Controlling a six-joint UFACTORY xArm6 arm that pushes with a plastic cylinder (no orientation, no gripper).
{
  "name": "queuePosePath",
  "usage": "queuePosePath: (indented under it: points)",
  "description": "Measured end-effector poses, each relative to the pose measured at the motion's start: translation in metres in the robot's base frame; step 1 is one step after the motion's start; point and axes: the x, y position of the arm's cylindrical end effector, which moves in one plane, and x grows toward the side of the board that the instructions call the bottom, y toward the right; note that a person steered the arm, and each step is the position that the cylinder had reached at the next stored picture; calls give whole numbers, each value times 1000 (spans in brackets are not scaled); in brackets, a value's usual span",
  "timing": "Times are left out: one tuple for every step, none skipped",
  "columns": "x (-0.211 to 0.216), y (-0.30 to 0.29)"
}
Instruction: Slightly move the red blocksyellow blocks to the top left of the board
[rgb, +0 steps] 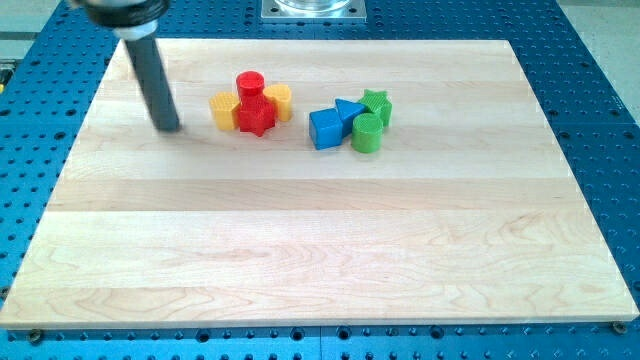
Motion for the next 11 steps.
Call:
queuePosePath:
  points:
    - [11,76]
    - [11,113]
    - [-14,115]
    - [-20,111]
    - [-18,111]
    - [-13,111]
    - [-1,106]
    - [6,132]
    - [-17,154]
    - [-42,190]
    - [-55,139]
